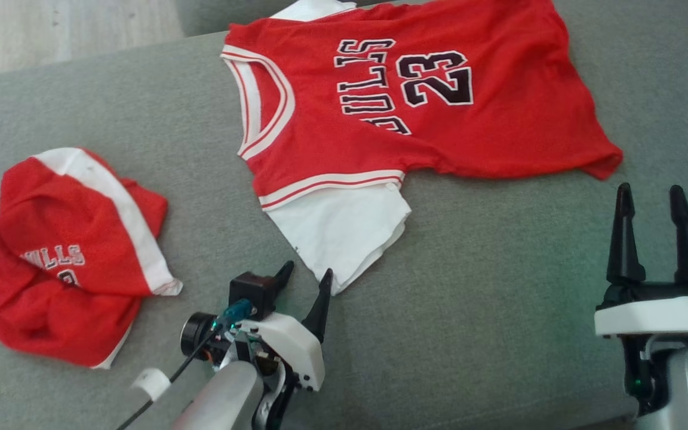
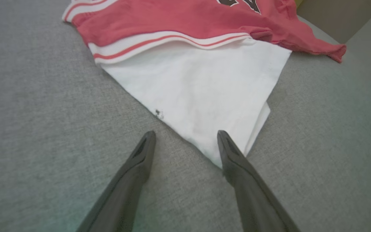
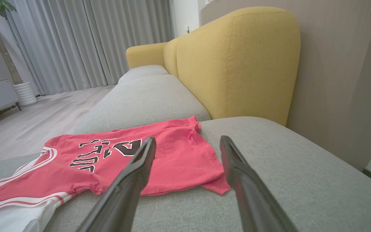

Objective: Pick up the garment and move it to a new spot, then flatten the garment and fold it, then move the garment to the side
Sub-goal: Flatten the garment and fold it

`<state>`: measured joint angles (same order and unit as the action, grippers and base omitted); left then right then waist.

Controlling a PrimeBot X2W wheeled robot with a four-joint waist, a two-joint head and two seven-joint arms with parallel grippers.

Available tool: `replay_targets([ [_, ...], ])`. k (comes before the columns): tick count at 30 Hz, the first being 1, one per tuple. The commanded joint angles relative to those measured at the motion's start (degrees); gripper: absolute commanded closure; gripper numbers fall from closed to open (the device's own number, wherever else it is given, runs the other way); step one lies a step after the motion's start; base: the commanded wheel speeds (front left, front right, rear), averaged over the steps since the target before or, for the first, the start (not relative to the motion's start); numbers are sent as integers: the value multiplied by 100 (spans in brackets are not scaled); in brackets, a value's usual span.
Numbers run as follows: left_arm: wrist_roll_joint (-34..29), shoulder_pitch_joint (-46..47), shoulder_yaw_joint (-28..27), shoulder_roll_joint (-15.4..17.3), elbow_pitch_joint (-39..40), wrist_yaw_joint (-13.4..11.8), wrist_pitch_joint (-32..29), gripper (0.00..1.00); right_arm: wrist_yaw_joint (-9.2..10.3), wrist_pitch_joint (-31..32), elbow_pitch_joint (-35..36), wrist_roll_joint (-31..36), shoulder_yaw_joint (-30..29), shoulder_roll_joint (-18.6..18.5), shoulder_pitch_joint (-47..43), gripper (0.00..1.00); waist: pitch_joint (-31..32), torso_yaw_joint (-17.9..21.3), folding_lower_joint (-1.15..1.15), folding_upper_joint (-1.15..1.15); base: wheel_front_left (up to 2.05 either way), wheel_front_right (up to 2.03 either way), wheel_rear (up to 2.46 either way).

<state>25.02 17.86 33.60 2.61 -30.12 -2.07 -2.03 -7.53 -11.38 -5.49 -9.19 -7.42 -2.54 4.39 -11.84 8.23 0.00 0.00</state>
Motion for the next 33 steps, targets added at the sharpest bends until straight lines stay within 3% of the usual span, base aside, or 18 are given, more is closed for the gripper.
replay_targets([
  [1, -11, 199, -116, 27, 58, -81, -80, 0, 4, -72, 151, -72, 174, -34, 188, 0, -24, 83, 0, 0, 0, 0, 0],
  [11, 89, 230, 85, 32, -58, 59, -377, 0, 4, -162, 69, -144, 264, -34, 275, 0, -106, 366, 0, 0, 0, 0, 0],
  [13, 119, 222, 131, 31, -49, 121, -420, 100, 4, -173, 53, -141, 262, -34, 285, 0, -105, 393, 0, 0, 0, 0, 0],
  [20, 168, 262, 36, 40, 146, 91, -122, 100, 4, -182, -3, -89, 126, -34, 294, 0, -61, 308, 0, 0, 0, 0, 0],
  [33, 271, 359, -739, 197, 909, -336, 1303, 100, 4, 257, -375, 65, -353, -34, 414, 0, 61, -139, 0, 0, 0, 0, 0],
])
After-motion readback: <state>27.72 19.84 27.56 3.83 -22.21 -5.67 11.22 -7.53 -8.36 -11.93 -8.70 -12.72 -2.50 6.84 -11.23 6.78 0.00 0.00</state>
